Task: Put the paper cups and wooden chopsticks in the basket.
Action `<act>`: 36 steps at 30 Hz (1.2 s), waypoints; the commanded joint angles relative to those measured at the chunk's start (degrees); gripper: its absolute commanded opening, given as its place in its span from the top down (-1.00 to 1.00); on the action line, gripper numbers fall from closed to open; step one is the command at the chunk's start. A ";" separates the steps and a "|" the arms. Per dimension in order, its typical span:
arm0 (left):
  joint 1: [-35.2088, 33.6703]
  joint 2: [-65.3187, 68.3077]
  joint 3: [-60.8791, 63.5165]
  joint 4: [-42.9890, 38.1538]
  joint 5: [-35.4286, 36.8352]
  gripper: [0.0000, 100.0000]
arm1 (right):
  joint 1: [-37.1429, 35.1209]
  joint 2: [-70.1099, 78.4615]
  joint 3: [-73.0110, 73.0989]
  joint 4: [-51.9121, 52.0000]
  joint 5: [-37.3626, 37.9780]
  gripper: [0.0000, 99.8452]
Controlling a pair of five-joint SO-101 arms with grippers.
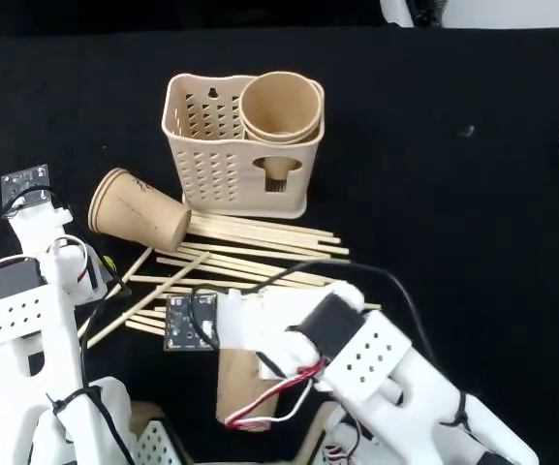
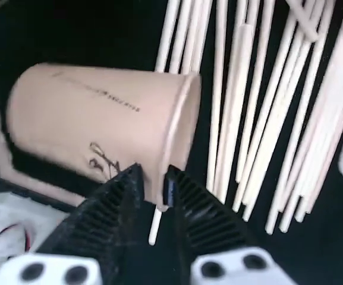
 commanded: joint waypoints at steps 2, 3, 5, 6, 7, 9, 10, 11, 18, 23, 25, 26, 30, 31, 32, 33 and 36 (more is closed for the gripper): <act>-0.48 -1.14 -3.03 -0.88 0.18 0.54 | -0.53 -0.66 -12.53 8.53 0.53 0.98; -0.48 -1.14 -3.03 -1.23 0.18 0.54 | -0.53 -0.66 -14.29 9.93 0.53 0.98; -0.57 -1.14 -2.51 -2.37 0.18 0.54 | -0.53 -0.66 -17.10 12.57 0.53 0.98; -0.66 -1.14 -2.51 -2.46 0.18 0.54 | -0.53 -0.84 -18.15 13.54 0.44 0.98; -0.66 -1.14 -2.51 -2.46 0.18 0.54 | -0.35 -1.01 -19.03 13.89 0.18 0.98; -0.66 -1.14 -2.51 -2.46 0.18 0.54 | -0.18 -1.01 -19.91 13.89 -1.14 0.98; -0.57 -1.14 -2.51 -2.37 0.18 0.54 | -0.18 -1.01 -20.00 13.89 -1.14 0.98; -0.57 -1.14 -2.51 -2.37 0.18 0.54 | -0.18 -1.01 -20.09 13.89 -1.05 0.98; -0.48 -1.05 -2.51 -2.29 0.18 0.54 | 11.16 -1.01 -26.42 13.98 0.53 0.98; -0.48 -1.05 -2.51 -2.29 0.26 0.54 | 23.74 -0.75 -42.07 13.80 0.44 0.98; -0.48 -1.05 -2.51 -2.29 0.26 0.54 | 27.16 -0.57 -47.60 12.66 0.62 0.98; -0.48 -1.05 -2.51 -2.29 0.26 0.54 | 28.48 -0.57 -49.63 11.43 0.79 0.98; -0.48 -1.05 -2.51 -2.29 0.35 0.54 | 32.44 0.75 -51.91 2.81 0.88 0.98; -0.48 -1.05 -2.51 -2.29 1.14 0.54 | 33.23 2.24 -51.91 0.79 0.88 0.98; -0.48 -1.05 -2.51 -2.29 1.58 0.54 | 34.02 4.18 -52.00 -1.05 0.88 0.98; -0.48 -1.05 -2.51 -2.37 1.76 0.54 | 34.90 6.46 -52.35 -2.81 0.88 0.98; -0.48 -1.05 -2.51 -2.37 1.76 0.54 | 36.40 14.02 -56.04 -5.80 0.88 0.98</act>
